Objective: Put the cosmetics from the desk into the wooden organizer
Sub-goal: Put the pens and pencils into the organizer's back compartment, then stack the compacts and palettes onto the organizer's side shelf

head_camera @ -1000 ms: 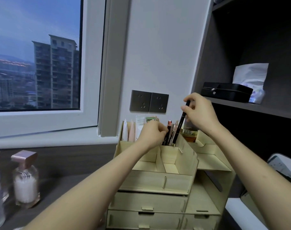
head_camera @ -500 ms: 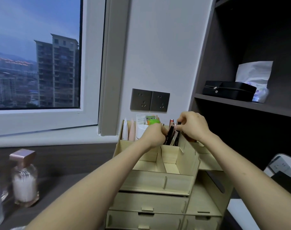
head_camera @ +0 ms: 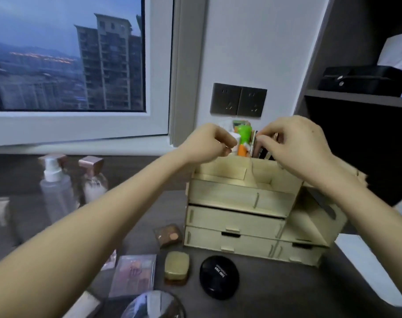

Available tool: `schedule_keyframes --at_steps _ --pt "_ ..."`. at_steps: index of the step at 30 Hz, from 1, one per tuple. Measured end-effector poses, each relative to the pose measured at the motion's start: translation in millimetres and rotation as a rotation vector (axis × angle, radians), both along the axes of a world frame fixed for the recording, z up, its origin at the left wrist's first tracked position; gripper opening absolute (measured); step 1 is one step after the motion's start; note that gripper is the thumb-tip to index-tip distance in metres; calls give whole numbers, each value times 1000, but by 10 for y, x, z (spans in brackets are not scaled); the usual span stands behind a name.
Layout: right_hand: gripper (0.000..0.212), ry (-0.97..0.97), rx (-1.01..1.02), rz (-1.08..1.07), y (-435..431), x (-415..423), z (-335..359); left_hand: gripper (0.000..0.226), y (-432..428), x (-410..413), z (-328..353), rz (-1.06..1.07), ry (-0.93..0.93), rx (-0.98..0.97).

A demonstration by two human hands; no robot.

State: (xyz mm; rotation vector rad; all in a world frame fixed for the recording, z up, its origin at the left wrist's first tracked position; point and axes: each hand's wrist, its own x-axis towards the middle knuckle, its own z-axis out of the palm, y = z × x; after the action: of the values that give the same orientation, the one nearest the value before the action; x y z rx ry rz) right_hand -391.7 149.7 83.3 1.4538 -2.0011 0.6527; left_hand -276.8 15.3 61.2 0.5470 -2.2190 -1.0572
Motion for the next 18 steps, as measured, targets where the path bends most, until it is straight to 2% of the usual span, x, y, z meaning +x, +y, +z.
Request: schedule_keyframes --at_steps 4,6,9,14,18 --pt "13 -188 280 228 171 617 -319 21 42 589 -175 -19 -71 -7" --pt "13 -232 430 273 180 815 -549 18 88 892 -282 2 -97 -5" --pt "14 -292 534 301 145 1002 -933 18 153 1327 -427 117 -149 -62" --pt "40 -256 643 292 -34 1119 -1537 16 224 1868 -646 232 -231 -68" --pt "57 -348 664 270 -181 1114 -1765 17 189 2078 -836 369 -373 -182"
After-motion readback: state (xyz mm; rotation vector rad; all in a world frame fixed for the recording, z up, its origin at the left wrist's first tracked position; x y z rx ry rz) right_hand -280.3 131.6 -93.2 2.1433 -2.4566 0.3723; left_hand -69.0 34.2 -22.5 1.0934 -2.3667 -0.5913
